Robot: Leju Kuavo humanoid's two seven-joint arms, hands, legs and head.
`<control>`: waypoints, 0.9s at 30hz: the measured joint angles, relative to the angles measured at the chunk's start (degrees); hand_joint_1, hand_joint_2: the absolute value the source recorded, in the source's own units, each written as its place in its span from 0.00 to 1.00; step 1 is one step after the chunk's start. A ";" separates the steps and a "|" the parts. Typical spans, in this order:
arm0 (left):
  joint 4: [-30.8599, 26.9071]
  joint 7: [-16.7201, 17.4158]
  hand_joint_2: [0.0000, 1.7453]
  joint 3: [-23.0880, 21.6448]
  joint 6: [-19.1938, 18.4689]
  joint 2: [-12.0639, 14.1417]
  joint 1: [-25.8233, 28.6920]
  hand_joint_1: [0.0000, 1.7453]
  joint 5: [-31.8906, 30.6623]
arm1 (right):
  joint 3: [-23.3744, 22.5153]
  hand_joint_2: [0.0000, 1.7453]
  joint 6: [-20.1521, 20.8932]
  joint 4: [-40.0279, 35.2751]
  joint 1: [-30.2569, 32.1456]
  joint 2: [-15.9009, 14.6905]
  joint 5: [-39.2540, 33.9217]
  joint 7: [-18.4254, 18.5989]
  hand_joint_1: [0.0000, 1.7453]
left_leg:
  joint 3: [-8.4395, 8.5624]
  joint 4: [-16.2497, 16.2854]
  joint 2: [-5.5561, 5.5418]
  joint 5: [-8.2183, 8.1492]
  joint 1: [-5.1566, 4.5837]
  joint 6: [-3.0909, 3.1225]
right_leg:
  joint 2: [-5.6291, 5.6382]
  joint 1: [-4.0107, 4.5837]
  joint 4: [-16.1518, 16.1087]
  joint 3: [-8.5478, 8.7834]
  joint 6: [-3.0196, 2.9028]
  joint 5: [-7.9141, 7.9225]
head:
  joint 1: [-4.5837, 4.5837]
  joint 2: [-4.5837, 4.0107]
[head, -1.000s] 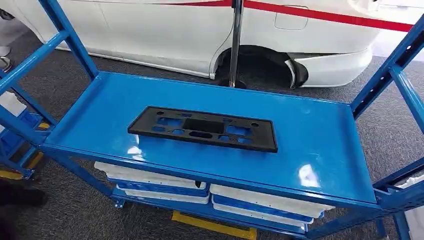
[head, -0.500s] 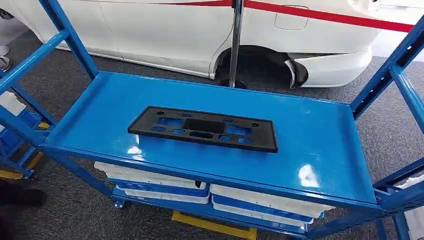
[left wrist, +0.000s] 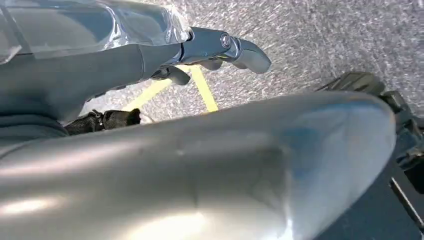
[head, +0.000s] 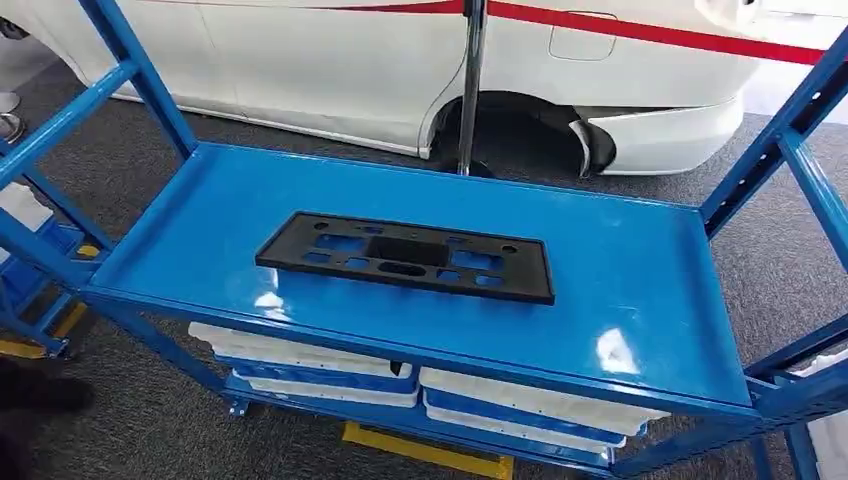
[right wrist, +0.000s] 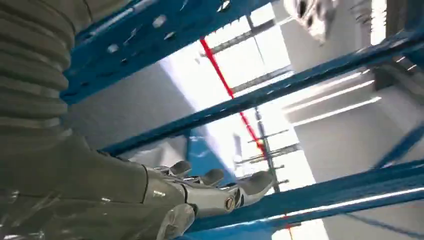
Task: Take the parts from the cabinet and place them on the table.
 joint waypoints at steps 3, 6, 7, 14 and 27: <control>0.00 -0.20 0.00 -0.07 -0.44 0.02 -0.04 0.00 -0.31 | 3.74 1.00 -0.17 -4.46 -1.40 0.00 9.34 -0.02 0.00 | 0.01 0.00 -0.01 0.00 0.00 0.00 | 0.00 0.00 0.00 0.03 -0.02 0.01 | -0.02 0.00; 0.00 -0.20 0.00 -0.13 -0.76 0.04 -0.02 0.00 -1.07 | 7.43 1.00 -0.19 -7.20 -2.35 -0.06 17.82 0.00 0.00 | 0.00 0.00 -0.02 0.00 0.00 -0.01 | -0.01 -0.01 0.01 0.02 -0.02 0.02 | -0.02 0.00; 0.00 -0.20 0.00 -0.15 -0.79 0.04 -0.06 0.00 -1.14 | 8.82 1.00 -0.20 -7.90 -2.71 -0.13 20.77 0.00 0.00 | 0.01 0.00 -0.02 0.00 0.00 -0.01 | -0.01 -0.01 0.01 0.01 -0.02 0.02 | -0.02 0.00; 0.00 -0.11 0.00 -0.85 -0.98 0.07 -0.37 0.00 -1.92 | 17.52 1.00 -0.20 -9.82 -4.38 -0.81 29.50 0.09 0.00 | -0.04 -0.01 -0.01 0.00 0.02 -0.02 | -0.01 0.01 0.02 -0.06 -0.05 -0.01 | -0.04 0.00; 0.00 0.22 0.00 -1.73 -2.99 0.11 -1.33 0.00 -5.02 | 40.08 1.00 -0.20 3.17 -9.00 -3.60 53.47 4.16 0.00 | -0.24 -0.01 -0.09 0.08 0.14 -0.16 | -0.08 0.05 0.10 -0.20 -0.09 -0.01 | -0.04 0.00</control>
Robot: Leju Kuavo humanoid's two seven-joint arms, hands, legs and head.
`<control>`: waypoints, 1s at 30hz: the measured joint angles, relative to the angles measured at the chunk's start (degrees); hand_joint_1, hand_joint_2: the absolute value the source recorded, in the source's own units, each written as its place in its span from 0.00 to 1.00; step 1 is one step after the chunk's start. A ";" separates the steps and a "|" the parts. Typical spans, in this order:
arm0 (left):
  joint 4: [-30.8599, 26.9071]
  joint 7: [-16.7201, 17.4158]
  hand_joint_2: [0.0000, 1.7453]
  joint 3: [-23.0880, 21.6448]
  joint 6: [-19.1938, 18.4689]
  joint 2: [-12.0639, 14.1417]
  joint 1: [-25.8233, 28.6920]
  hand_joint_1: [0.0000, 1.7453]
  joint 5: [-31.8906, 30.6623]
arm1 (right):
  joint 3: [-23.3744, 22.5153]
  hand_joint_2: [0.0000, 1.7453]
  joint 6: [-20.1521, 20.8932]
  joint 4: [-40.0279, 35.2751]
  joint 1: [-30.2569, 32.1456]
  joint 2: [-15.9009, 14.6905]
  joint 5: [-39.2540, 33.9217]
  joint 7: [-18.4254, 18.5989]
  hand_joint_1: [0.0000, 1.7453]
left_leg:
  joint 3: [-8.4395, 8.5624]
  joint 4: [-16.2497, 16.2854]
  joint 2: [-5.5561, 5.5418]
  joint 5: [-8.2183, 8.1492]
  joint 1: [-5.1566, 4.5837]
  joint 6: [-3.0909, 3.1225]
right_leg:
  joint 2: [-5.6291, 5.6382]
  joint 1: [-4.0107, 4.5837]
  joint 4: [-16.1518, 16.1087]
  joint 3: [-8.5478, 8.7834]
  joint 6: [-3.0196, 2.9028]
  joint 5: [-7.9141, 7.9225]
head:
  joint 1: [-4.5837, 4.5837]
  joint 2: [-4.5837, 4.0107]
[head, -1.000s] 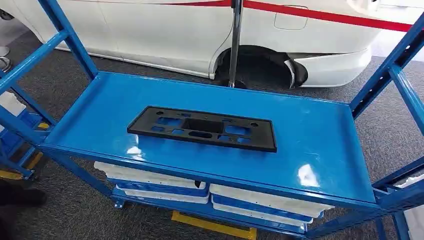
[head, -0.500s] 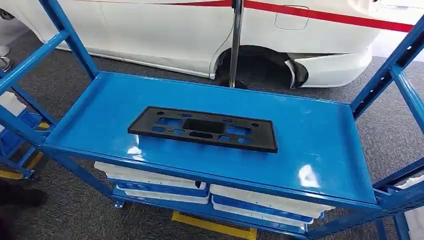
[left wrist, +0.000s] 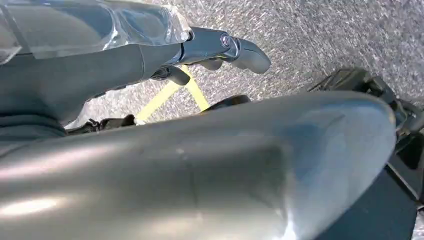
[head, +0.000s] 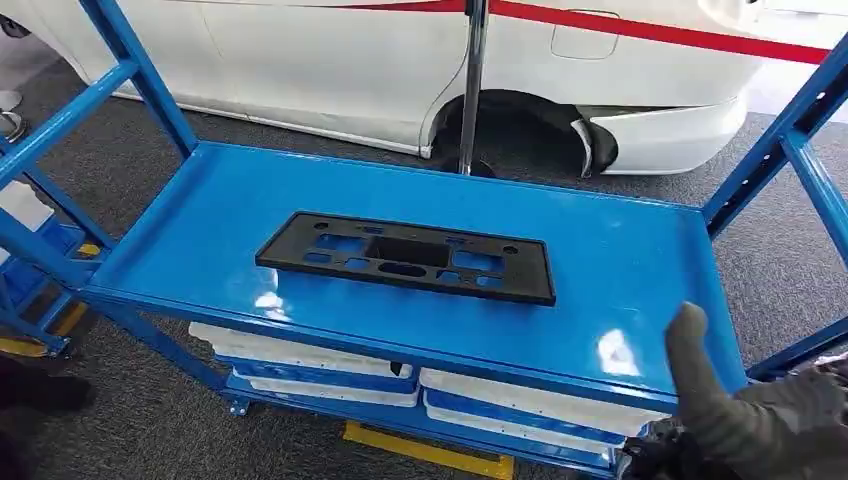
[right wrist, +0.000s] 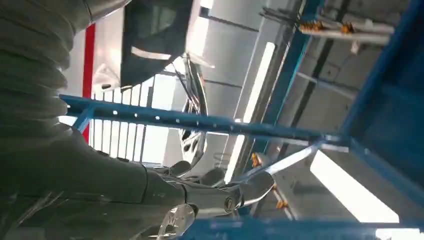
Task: Take the parts from the cabinet and place them on the table.
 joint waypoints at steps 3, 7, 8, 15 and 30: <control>0.00 0.31 0.00 -0.37 -1.16 0.00 -0.89 0.00 -1.84 | 7.27 0.00 0.82 8.08 -6.13 -2.67 15.56 16.44 0.00 | -0.08 0.00 0.11 0.02 0.00 -0.03 | 0.05 -0.03 0.03 -0.11 -0.11 0.07 | 0.00 0.00; 0.00 1.12 0.00 -1.07 -2.12 0.00 -1.99 0.00 -3.30 | 18.57 0.00 6.69 20.39 -16.40 -5.54 14.80 35.67 0.00 | -0.12 0.01 -0.04 0.15 0.00 -0.21 | -0.03 0.00 0.04 -0.15 -0.16 0.11 | 0.00 0.00; 0.00 1.22 0.00 -1.14 -2.17 0.00 -2.11 0.00 -3.35 | 20.56 0.00 7.08 22.73 -17.58 -5.86 14.78 36.21 0.00 | -0.17 0.02 -0.10 0.17 0.01 -0.23 | -0.10 0.00 0.05 -0.19 -0.17 0.12 | 0.00 0.00; 0.00 1.77 0.00 -1.64 -2.80 0.00 -2.57 0.00 -4.48 | 30.08 0.00 11.06 33.47 -23.43 -8.07 14.95 39.27 0.00 | -0.46 0.02 -0.07 0.19 0.07 -0.26 | -0.05 0.04 0.16 -0.64 -0.19 0.12 | -0.02 0.00; 0.00 2.21 0.00 -2.64 -2.80 0.00 -2.64 0.00 -6.21 | 36.44 1.00 11.21 41.91 -27.24 -8.86 14.76 44.82 0.00 | -0.56 0.03 -0.04 0.18 0.06 -0.27 | -0.03 0.08 0.15 -0.70 -0.19 0.12 | -0.02 0.00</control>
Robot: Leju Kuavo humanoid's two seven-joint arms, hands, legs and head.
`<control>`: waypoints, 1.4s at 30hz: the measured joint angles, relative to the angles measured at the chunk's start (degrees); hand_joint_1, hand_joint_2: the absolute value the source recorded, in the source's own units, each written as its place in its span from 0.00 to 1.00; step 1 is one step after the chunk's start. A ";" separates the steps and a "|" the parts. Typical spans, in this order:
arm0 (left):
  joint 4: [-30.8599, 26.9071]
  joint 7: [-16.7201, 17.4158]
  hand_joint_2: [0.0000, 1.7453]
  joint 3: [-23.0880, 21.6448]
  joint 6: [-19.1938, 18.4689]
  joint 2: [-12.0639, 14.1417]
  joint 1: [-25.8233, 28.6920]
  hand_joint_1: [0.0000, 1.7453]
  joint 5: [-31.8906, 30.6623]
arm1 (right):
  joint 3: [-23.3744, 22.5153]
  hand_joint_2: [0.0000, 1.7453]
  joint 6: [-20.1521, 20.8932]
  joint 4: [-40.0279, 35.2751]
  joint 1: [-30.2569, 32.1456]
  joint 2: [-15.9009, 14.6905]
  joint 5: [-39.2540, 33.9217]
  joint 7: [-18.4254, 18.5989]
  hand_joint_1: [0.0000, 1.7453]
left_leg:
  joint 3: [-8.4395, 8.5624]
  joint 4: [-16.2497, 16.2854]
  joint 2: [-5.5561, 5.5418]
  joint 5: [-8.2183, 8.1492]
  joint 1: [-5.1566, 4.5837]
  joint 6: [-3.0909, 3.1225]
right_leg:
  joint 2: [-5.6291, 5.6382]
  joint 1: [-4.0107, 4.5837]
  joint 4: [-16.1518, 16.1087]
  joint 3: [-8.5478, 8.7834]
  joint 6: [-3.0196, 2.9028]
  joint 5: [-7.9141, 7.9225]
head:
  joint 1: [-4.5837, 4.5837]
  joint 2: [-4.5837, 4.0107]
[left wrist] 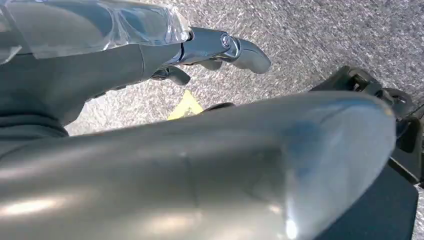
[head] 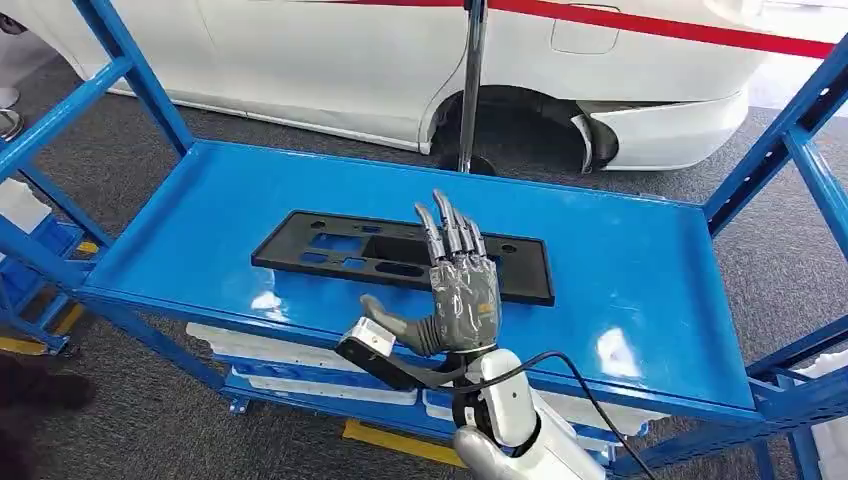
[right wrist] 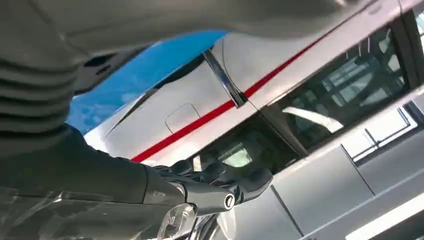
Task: Take the parts from the cabinet and place them on the table.
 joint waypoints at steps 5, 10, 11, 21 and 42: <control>0.00 0.59 0.00 0.00 -0.07 0.00 -0.02 0.00 -0.59 | 0.22 1.00 1.27 3.63 -0.75 0.11 -1.64 2.64 0.00 | 0.00 0.00 0.00 0.00 0.00 0.00 | 0.00 0.00 0.00 -0.01 0.00 0.00 | 0.02 0.00; 0.00 0.72 0.00 0.00 -0.07 0.00 -0.03 0.00 -1.57 | 0.22 1.00 -0.79 7.83 -1.70 0.42 -0.57 4.68 0.00 | 0.02 0.01 0.00 0.00 0.00 0.00 | 0.00 0.02 0.00 -0.01 0.00 0.00 | 0.00 0.00; 0.00 0.79 0.00 0.00 -0.07 0.00 -0.04 0.00 -1.77 | 0.22 1.00 -1.36 8.64 -1.83 0.42 -0.28 4.70 0.00 | 0.02 0.00 0.00 0.00 0.00 0.00 | 0.00 0.02 0.00 -0.01 0.00 0.00 | 0.00 0.00; 0.00 1.05 0.00 0.00 -0.09 0.00 -0.05 0.00 -2.45 | 0.15 1.00 -2.47 13.80 -2.65 0.81 0.15 5.36 0.00 | 0.05 0.01 0.00 0.00 0.00 0.00 | 0.00 0.03 0.01 -0.02 0.00 0.00 | 0.00 0.00; 0.00 1.60 0.00 0.00 -0.09 0.11 -0.78 0.00 -4.04 | 0.09 1.00 -4.92 21.38 -4.85 4.50 -1.20 3.24 0.00 | 0.04 0.01 0.01 0.01 0.00 0.00 | 0.01 0.05 0.03 -0.05 0.00 0.00 | 0.00 0.00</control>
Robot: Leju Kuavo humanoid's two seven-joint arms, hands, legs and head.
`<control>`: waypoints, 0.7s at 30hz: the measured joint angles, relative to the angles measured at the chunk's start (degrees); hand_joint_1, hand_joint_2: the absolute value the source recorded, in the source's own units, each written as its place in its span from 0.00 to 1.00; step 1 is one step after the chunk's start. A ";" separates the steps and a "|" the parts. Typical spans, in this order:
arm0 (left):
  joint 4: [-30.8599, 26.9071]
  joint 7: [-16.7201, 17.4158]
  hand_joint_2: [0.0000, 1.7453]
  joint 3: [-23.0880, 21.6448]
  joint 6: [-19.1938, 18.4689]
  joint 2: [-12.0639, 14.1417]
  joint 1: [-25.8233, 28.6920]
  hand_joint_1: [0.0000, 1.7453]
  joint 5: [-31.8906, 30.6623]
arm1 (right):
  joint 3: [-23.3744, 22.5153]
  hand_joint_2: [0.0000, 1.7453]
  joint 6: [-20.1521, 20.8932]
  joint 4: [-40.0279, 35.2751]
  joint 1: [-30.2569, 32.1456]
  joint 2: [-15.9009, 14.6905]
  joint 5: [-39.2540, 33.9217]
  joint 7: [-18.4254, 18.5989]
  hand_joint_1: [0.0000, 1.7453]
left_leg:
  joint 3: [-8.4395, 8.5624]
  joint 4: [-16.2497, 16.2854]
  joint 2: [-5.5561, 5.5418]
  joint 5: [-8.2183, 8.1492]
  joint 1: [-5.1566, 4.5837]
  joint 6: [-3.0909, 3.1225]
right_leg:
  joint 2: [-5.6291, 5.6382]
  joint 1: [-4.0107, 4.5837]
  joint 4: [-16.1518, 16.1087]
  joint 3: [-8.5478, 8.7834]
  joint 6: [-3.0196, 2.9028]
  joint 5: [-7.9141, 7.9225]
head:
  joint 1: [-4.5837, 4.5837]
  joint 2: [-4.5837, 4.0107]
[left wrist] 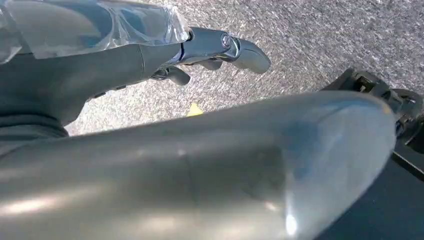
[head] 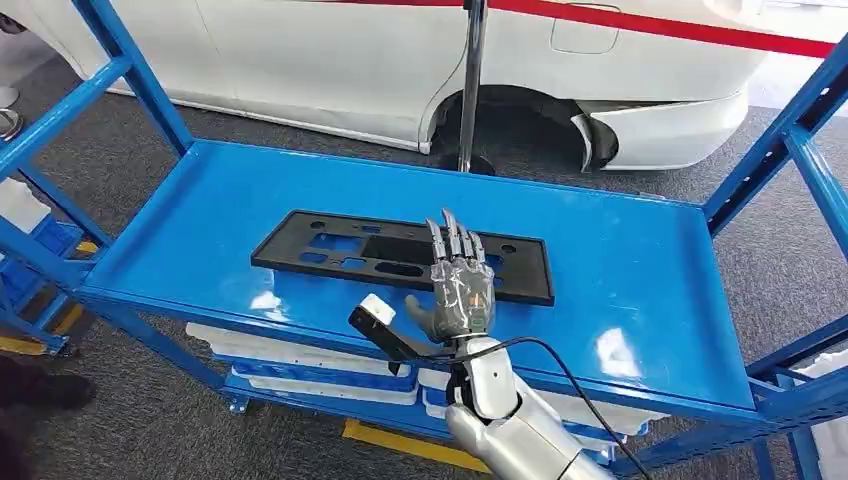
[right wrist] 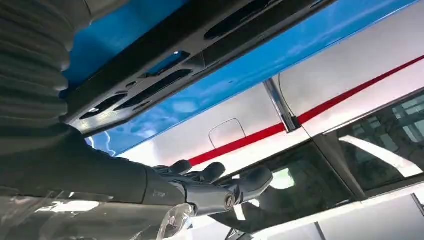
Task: Take the parts from the cabinet and place them on the table.
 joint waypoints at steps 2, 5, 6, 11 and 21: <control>0.00 0.00 0.00 0.00 0.02 0.00 -0.01 0.00 0.00 | 0.00 1.00 0.04 0.46 -0.01 0.35 0.02 -0.02 0.00 | 0.00 0.00 0.00 0.00 0.00 0.00 | 0.00 0.00 0.00 0.00 0.00 0.00 | 0.00 0.00; 0.00 0.00 0.00 0.00 0.02 0.00 0.00 0.00 0.00 | 0.00 1.00 0.07 1.03 -0.04 0.74 0.02 -0.18 0.00 | 0.00 0.00 0.00 0.00 0.00 0.00 | 0.00 0.00 0.00 0.00 0.00 0.00 | 0.00 0.00; 0.00 0.00 0.00 0.00 0.02 0.00 0.00 0.00 0.00 | 0.00 1.00 0.04 1.25 -0.04 0.90 0.00 -0.28 0.00 | -0.01 0.00 0.00 0.00 0.00 0.00 | 0.00 0.00 0.00 0.00 0.00 0.00 | 0.00 0.00; 0.00 0.00 0.00 0.00 0.02 0.00 0.01 0.00 0.15 | 0.00 1.00 0.04 2.16 -0.05 1.47 -0.44 -0.76 0.00 | -0.01 0.00 0.00 0.00 0.00 0.00 | 0.00 0.00 0.00 -0.02 0.00 0.00 | 0.00 0.00; 0.00 -0.13 0.00 0.00 0.17 0.00 0.00 0.00 -0.48 | 0.00 1.00 -0.66 6.82 -0.45 2.43 -0.42 0.46 0.00 | 0.00 0.00 0.00 0.00 0.00 0.00 | 0.00 0.00 0.00 -0.02 0.00 0.00 | 0.00 0.00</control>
